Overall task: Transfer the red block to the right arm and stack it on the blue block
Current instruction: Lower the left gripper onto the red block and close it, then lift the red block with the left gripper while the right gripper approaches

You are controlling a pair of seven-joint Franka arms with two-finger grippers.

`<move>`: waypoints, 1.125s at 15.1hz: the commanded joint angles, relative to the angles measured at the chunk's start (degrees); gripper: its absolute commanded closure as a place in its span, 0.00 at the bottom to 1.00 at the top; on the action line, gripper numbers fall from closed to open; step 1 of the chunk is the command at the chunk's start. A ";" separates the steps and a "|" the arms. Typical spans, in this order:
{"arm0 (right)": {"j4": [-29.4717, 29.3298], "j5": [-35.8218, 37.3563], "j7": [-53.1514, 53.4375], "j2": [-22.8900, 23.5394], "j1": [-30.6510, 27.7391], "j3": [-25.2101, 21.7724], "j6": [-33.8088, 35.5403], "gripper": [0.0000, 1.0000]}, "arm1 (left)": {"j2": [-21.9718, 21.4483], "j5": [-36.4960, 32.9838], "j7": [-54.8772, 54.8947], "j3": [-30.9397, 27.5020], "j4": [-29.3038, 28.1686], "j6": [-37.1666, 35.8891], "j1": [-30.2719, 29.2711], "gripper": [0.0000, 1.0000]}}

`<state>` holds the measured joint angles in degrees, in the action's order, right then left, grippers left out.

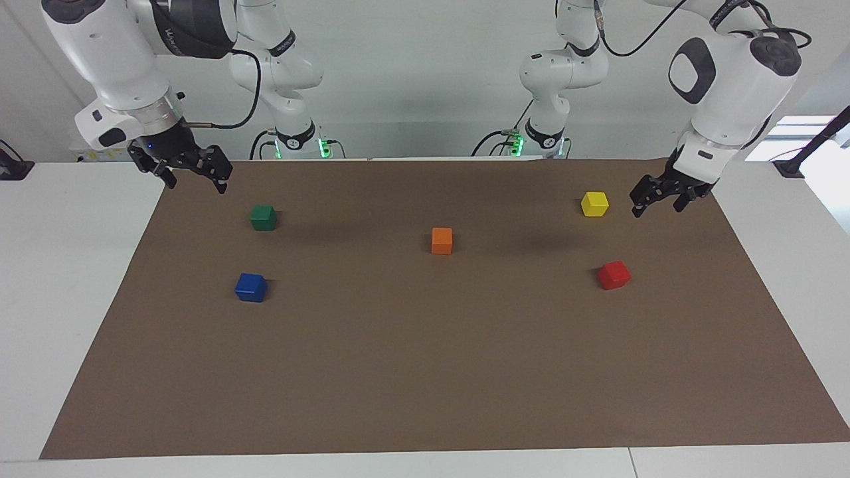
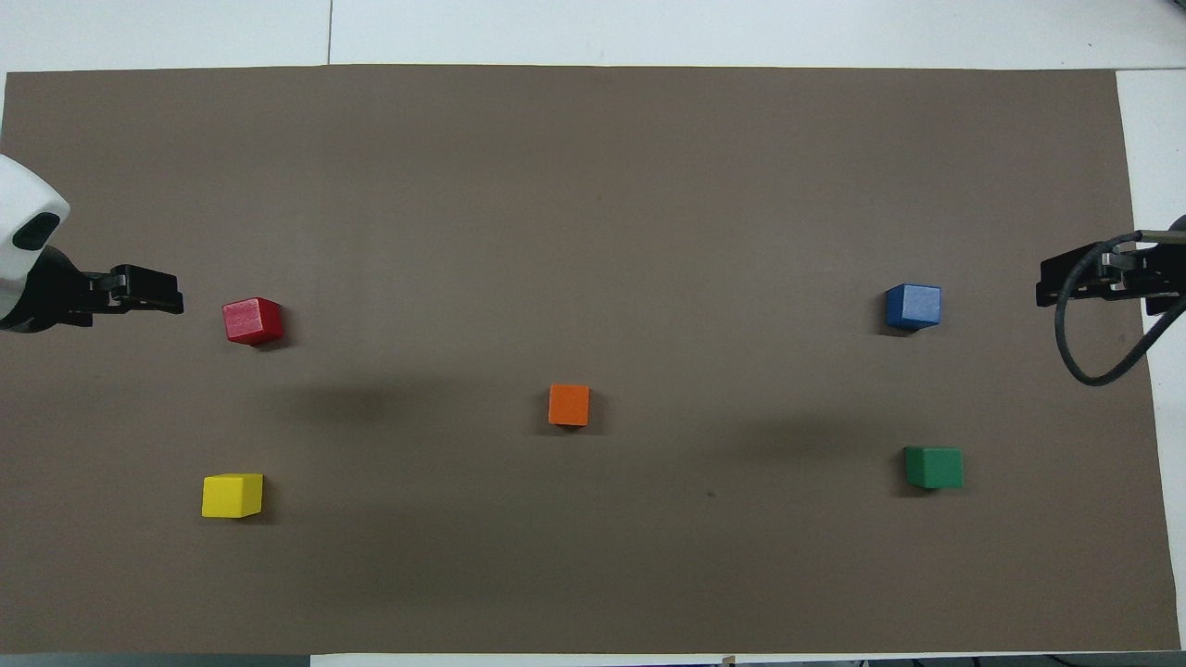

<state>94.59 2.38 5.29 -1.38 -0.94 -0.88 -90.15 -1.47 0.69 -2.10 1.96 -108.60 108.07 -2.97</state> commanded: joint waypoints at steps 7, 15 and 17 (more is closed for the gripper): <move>0.95 -0.98 -1.42 -0.82 -0.82 0.35 -0.29 0.00 | 7.79 -0.25 -0.26 0.33 -7.33 16.72 -0.63 0.00; 0.95 -0.98 -1.42 -0.82 -1.52 0.35 -0.29 0.00 | 10.42 -0.25 -4.75 0.33 -12.25 25.17 0.16 0.00; 0.95 -0.98 -1.51 -0.82 -1.97 0.44 -0.20 0.00 | 10.96 -0.25 -5.28 0.33 -12.86 26.04 0.25 0.00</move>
<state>94.59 2.38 5.29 -1.38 -1.50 -0.90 -90.14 8.93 0.69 -5.99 2.50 -120.26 131.76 -3.18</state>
